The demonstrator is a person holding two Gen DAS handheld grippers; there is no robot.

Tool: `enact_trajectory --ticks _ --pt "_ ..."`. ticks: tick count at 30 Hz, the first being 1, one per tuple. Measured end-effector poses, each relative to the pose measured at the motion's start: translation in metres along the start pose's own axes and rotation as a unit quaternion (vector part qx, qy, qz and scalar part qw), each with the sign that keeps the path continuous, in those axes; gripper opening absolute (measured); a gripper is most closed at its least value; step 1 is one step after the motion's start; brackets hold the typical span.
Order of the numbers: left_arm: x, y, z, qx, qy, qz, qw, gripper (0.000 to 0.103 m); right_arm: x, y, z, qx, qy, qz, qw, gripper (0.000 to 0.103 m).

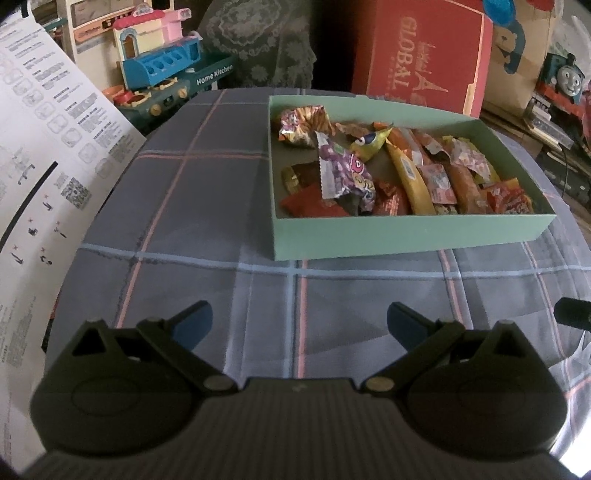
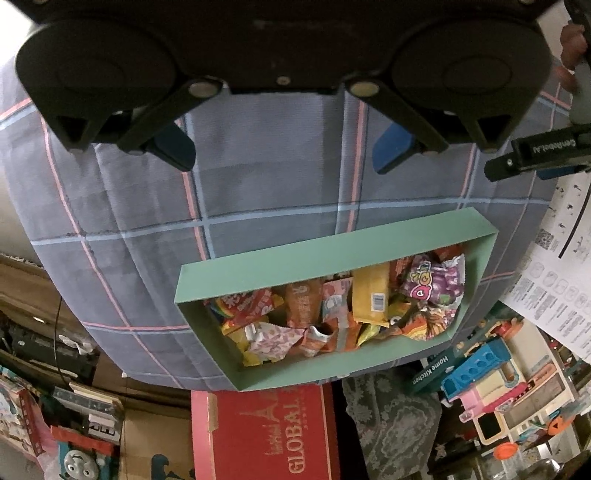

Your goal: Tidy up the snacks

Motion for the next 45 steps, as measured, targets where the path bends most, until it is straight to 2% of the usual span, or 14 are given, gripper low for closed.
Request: enact_trajectory --ticks 12,45 --pt "-0.001 -0.004 0.007 -0.012 -0.008 -0.003 0.9999 0.103 0.0 -0.001 -0.002 0.003 0.004 -0.002 1.0 0.103" --pt "-0.002 -0.011 0.002 -0.01 -0.026 -0.019 0.9994 0.103 0.005 -0.005 -0.012 0.019 0.009 -0.003 1.0 0.103"
Point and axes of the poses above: each gripper's, at about its wrist camera, not at the fingertips, and z roughly against the way its jaws point, x to its left, y to its underside, the point moved 7 cm from there along -z, roughly the way its jaws point, and after that the axes turned 13 degrees about x, right-handed, at the moved point
